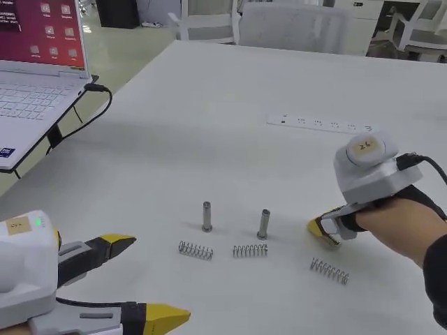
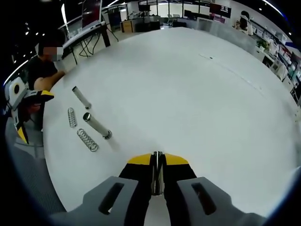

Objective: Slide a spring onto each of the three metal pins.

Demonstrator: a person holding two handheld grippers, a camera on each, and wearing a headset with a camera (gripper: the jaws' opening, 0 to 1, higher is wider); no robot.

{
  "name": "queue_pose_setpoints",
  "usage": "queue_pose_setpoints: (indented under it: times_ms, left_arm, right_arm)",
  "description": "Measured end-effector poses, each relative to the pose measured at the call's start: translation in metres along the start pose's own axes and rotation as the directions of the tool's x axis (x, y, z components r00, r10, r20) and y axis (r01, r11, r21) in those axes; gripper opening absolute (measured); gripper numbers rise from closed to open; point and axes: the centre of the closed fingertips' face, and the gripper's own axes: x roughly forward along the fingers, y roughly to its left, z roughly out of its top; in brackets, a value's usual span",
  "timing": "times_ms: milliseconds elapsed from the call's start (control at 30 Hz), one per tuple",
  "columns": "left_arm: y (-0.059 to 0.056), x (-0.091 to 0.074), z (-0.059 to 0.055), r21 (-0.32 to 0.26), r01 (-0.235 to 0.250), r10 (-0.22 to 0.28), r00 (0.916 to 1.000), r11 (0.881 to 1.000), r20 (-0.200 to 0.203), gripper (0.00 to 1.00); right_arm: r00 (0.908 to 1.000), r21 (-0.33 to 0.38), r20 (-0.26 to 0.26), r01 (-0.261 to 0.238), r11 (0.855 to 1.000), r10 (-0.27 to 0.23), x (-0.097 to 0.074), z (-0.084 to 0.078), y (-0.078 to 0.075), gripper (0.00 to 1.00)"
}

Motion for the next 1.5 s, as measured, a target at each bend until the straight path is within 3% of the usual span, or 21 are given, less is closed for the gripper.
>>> queue_pose_setpoints:
  times_ms: [600, 833, 1500]
  left_arm:
    - [-0.001, 0.0, 0.003, 0.013, 0.0, -0.001, 1.0, 1.0, 0.005, 0.85]
    - [-0.002, 0.0, 0.003, 0.018, 0.003, -0.003, 1.0, 1.0, 0.005, 0.85]
    - [-0.004, 0.0, 0.004, 0.027, 0.008, -0.008, 1.0, 1.0, 0.001, 0.85]
  right_arm:
    - [0.9979, -0.003, 0.062, 0.017, 1.0, -0.017, -0.031, 0.009, -0.001, 0.06]
    - [0.9971, 0.001, 0.072, 0.024, 1.0, -0.024, -0.034, 0.008, -0.006, 0.06]
    - [0.9966, -0.008, 0.077, 0.029, 1.0, -0.028, -0.047, 0.001, -0.004, 0.06]
